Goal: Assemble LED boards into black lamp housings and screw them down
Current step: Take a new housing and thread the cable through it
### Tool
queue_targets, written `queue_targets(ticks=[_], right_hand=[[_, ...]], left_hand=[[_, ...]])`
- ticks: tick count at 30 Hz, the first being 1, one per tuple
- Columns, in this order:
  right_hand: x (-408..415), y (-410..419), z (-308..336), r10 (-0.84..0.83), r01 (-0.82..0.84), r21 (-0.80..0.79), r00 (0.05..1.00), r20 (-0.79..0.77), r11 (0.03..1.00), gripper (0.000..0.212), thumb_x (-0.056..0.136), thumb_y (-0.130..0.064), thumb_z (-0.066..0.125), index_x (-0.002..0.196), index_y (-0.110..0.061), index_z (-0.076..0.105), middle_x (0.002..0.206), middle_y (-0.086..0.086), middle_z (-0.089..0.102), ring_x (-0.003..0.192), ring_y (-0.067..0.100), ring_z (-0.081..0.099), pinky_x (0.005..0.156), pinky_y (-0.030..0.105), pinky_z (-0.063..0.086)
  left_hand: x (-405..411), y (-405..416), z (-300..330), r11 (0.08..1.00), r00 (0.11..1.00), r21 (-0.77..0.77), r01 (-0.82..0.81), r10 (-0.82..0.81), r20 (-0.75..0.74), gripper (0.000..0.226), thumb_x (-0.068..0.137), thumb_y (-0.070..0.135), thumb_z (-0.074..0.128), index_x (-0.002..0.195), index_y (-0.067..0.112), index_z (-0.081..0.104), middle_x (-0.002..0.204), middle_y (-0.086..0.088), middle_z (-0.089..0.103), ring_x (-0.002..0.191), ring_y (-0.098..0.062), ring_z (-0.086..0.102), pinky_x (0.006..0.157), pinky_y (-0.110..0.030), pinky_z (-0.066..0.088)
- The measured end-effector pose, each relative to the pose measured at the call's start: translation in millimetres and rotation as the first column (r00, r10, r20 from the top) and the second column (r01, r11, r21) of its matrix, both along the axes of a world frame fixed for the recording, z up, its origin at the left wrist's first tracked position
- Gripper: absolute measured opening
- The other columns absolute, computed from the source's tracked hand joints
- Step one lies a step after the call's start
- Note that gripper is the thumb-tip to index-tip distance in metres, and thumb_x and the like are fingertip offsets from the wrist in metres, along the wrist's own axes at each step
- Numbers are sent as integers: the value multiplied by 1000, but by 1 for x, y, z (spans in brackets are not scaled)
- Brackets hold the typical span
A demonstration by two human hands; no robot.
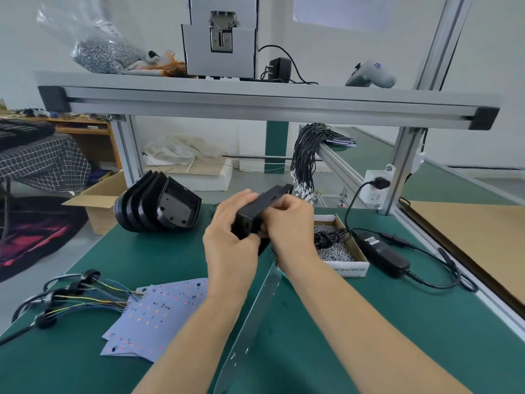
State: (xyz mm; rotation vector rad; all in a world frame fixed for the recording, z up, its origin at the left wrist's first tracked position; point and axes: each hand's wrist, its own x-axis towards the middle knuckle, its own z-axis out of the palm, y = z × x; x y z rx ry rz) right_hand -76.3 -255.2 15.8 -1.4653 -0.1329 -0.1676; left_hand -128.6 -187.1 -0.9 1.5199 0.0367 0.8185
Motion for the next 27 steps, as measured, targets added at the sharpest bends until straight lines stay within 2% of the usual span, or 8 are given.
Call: queue_targets(ticks=[4,9,13,20,22,24,25,27], right_hand=[[2,4,1,-37,39,39,998,-59,998,23,69,5,62,56,-13,60,50,3,58,49,19,50,54,34,43],[-5,-2,-9,274,-272,92,962,-9,958,17,85,2,65,88,-12,74,79,9,74,70,21,69,75,40,58],[-1,-5,-9,55,-51,-40,994,97,998,4,81,-9,72,79,-12,74,74,11,72,68,24,63,73,55,56],[-7,-1,-2,-131,167,-176,971,200,970,16,77,-9,73,64,-14,64,60,-4,61,61,16,49,63,39,47],[-11,-9,-1,74,-43,-162,978,194,986,7,81,-6,71,76,-10,72,67,-4,66,63,8,54,62,29,49],[-17,-26,-2,404,-366,-232,903,144,901,12,86,-8,69,92,-16,76,83,-5,72,76,3,62,74,17,51],[-18,-36,1,461,-422,-239,876,138,874,14,86,-13,69,94,-22,76,89,-8,74,82,1,65,77,13,50],[-6,-59,8,267,-245,-137,948,174,960,9,86,-27,69,83,-28,77,83,-12,74,74,-2,64,67,7,47]], left_hand=[[6,-2,-2,996,998,-76,51,-54,-38,76,63,-26,44,96,38,68,119,0,68,98,-14,63,89,-32,51],[18,8,0,975,998,-224,13,-28,-63,66,67,-25,41,104,22,69,105,-10,71,96,-25,65,82,-32,53],[17,7,1,970,992,-217,107,-120,-47,69,66,-25,39,113,16,68,99,-7,71,78,-13,64,65,-24,52],[12,9,-4,971,979,-136,198,-204,-25,76,60,-25,42,110,25,71,111,-6,72,79,-10,62,64,-22,48],[10,15,-5,956,977,-203,213,-215,12,70,55,-18,43,101,25,74,101,-2,74,78,-10,63,64,-21,50],[9,27,-6,943,979,-267,199,-201,21,65,57,-18,43,95,24,76,94,-3,75,82,-16,66,72,-28,54],[9,33,-6,937,982,-296,184,-186,20,65,61,-22,44,94,23,76,93,-5,75,83,-18,67,76,-31,56],[9,45,-7,908,979,-367,200,-203,31,63,68,-27,44,95,20,76,94,-7,75,84,-20,70,78,-34,59]])
